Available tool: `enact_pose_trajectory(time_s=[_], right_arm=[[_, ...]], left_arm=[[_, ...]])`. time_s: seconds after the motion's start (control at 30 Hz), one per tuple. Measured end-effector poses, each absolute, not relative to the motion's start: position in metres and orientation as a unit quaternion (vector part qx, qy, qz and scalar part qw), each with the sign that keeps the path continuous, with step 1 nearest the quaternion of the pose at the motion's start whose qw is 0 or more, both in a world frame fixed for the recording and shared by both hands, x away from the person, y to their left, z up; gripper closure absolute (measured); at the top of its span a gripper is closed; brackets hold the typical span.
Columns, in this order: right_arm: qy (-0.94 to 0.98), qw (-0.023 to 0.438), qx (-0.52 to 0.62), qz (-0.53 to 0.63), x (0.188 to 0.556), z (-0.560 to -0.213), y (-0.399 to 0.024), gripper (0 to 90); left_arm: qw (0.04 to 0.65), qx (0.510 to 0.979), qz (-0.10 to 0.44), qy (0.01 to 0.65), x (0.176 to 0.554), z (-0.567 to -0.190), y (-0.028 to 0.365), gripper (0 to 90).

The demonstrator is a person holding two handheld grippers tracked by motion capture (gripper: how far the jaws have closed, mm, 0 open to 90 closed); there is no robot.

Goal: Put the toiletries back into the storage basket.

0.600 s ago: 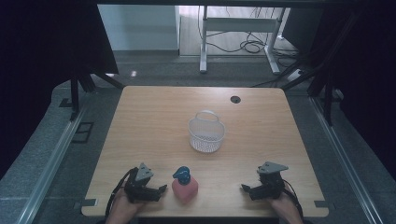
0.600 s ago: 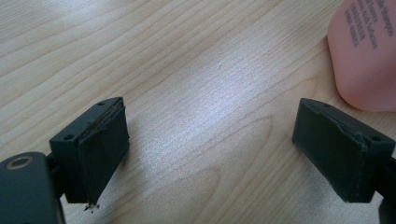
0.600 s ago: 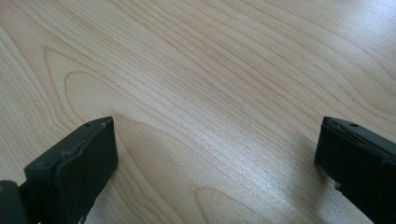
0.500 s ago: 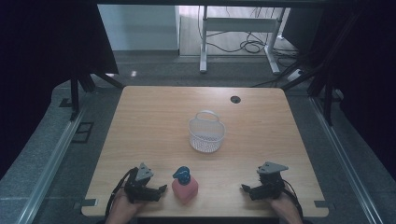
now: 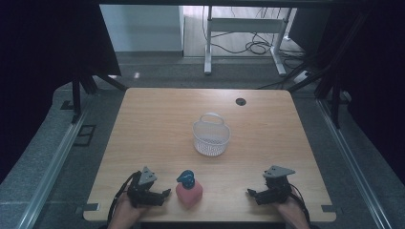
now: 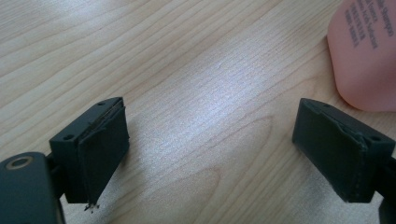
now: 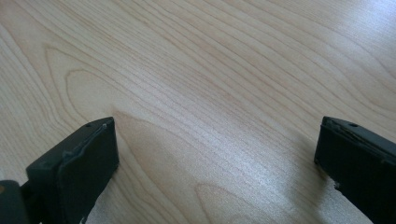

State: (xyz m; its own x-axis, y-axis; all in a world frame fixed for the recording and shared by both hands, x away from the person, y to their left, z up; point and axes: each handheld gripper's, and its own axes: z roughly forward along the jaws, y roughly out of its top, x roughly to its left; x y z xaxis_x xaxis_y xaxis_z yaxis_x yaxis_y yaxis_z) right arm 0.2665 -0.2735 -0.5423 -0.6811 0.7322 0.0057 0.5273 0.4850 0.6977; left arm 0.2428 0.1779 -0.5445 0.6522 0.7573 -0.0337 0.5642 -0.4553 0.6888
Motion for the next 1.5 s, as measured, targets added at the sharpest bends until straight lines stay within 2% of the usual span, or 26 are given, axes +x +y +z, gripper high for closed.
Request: enact_pose_trajectory(time_s=[1.5], right_arm=[[0.847, 0.126, 0.347, 0.382, 0.254, -0.522, -0.265, 0.0]], left_arm=[[0.344, 0.842, 0.140, 0.392, 0.243, -0.544, 0.178, 10.4]])
